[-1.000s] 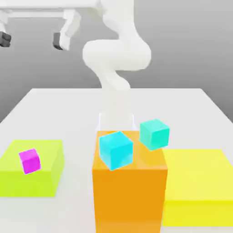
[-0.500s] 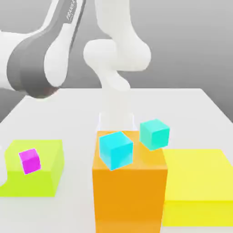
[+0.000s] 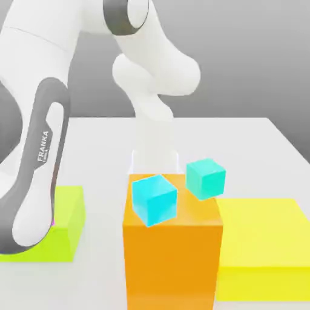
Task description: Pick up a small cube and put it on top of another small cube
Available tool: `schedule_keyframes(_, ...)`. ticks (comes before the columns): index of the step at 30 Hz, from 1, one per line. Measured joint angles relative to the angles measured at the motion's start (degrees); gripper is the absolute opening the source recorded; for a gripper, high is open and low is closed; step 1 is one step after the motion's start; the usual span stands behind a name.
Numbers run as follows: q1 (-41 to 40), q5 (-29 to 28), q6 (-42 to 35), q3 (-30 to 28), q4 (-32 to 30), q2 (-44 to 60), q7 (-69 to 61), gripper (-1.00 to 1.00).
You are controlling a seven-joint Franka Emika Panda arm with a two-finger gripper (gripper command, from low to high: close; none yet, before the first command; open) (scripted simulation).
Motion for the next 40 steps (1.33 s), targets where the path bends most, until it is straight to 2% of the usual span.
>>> schedule_keyframes(4, 0.8, -0.7, -4.2, -1.0, -1.5, -5.6, 0.5, -1.00)
schedule_keyframes(8, 2.2, -4.4, -6.6, -3.5, -0.8, -12.6, 0.1, -1.00)
schedule_keyframes(19, 15.0, -9.2, -17.8, 3.6, -14.4, -35.7, 3.7, -1.00)
schedule_keyframes(23, 20.8, -9.3, -22.0, 6.0, -19.6, -44.0, 4.2, -1.00)
schedule_keyframes(32, 28.5, -6.6, -31.4, 12.1, -30.6, -62.5, 1.6, -1.00)
schedule_keyframes(36, 29.8, -6.0, -26.3, 12.9, -36.0, -62.8, 0.0, -1.00)
schedule_keyframes(37, 29.8, -5.9, -24.0, 13.1, -37.4, -62.0, -0.1, 1.00)
schedule_keyframes(40, 29.8, -5.9, -24.0, 13.1, -37.4, -62.0, -0.1, 1.00)
